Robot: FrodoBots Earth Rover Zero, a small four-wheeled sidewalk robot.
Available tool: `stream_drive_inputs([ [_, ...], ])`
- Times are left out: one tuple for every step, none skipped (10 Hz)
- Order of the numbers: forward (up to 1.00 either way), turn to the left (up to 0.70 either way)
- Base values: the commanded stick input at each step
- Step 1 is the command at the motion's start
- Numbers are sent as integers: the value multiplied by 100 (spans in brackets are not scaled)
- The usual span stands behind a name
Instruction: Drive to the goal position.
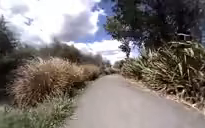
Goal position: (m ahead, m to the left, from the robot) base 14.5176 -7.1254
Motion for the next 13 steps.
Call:
stream_drive_inputs([
  [100,0],
  [100,-1],
  [100,-1],
  [100,-1],
  [100,-2],
  [100,-2],
  [100,-2],
  [100,-3],
  [100,-3],
  [100,-3],
  [100,-3],
  [100,-3],
  [100,-3],
])
